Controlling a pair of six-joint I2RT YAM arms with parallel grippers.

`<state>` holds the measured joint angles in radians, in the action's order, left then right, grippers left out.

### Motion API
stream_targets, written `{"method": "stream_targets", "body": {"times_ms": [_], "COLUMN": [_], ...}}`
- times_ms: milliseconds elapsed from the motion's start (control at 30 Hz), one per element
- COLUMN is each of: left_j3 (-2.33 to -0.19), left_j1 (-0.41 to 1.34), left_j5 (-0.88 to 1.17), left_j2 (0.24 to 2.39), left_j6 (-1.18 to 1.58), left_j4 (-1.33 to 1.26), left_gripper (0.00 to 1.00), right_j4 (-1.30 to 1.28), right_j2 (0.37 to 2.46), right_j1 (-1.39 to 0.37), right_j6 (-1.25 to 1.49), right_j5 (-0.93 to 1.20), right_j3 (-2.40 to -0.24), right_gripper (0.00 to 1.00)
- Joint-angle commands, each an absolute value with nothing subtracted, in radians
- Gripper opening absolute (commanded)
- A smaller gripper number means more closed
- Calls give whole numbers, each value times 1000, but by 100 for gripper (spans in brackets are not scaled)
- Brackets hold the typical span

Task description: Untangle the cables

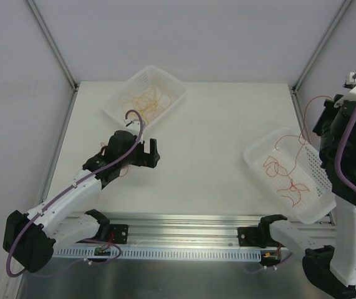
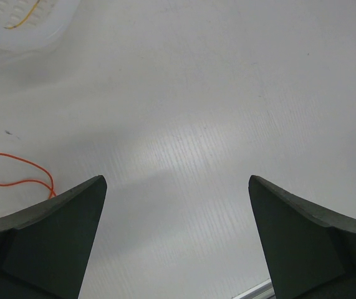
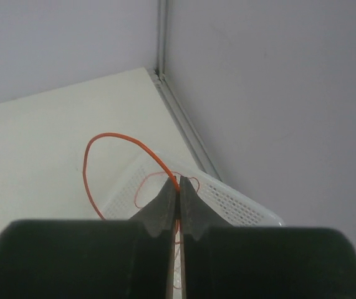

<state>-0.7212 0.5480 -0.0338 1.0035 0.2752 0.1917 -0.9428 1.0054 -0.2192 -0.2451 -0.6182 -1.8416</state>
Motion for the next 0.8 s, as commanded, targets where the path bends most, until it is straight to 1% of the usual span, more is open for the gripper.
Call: {"method": "stream_targets", "body": {"times_ms": [0, 67, 100, 133, 200, 233, 300, 333, 433, 467, 500, 533, 567, 600, 633, 667, 767], "left_j3": [-733, -733, -732, -730, -727, -726, -723, -718, -712, -710, -707, -706, -707, -707, -713, -715, -721], "left_j1": [538, 538, 537, 537, 535, 535, 532, 532, 529, 531, 528, 525, 522, 517, 512, 499, 468], "left_j5": [-18, -15, -14, -12, -11, -9, -2, -2, -2, -3, -3, -6, -9, -12, -17, -17, -15], "left_j2": [1019, 1023, 1026, 1028, 1029, 1029, 1028, 1023, 1008, 1002, 1000, 996, 994, 997, 1002, 1006, 1028], "left_j6": [281, 281, 281, 282, 284, 287, 288, 293, 301, 302, 301, 304, 304, 308, 322, 328, 357], "left_j4": [172, 173, 173, 173, 176, 175, 176, 178, 183, 186, 189, 196, 205, 213, 221, 239, 258], "left_gripper": [99, 99, 99, 99, 99, 99, 99, 99, 99, 99, 99, 99, 99, 99, 99, 99, 99], "right_j4": [-897, -853, -841, -833, -792, -782, -761, -770, -773, -770, -769, -769, -775, -778, -782, -798, -824], "right_j2": [959, 930, 902, 891, 874, 871, 888, 928, 1001, 1015, 1022, 1023, 1020, 1019, 1019, 1017, 1017], "right_j1": [-167, -138, -97, -74, -2, 27, 117, 147, 259, 277, 296, 298, 298, 298, 298, 298, 296], "right_j6": [-212, -175, -128, -103, -48, -5, 70, 143, 247, 258, 265, 268, 268, 261, 256, 250, 247], "right_j5": [-729, -723, -704, -669, -635, -570, -468, -374, -203, -177, -160, -163, -167, -173, -175, -164, -57], "right_j3": [-1665, -1547, -1493, -1377, -1255, -1155, -1056, -986, -907, -876, -870, -871, -877, -900, -917, -942, -1026], "right_gripper": [1, 1, 1, 1, 1, 1, 1, 3, 23, 35, 42, 52, 72, 79, 83, 91, 99]}}
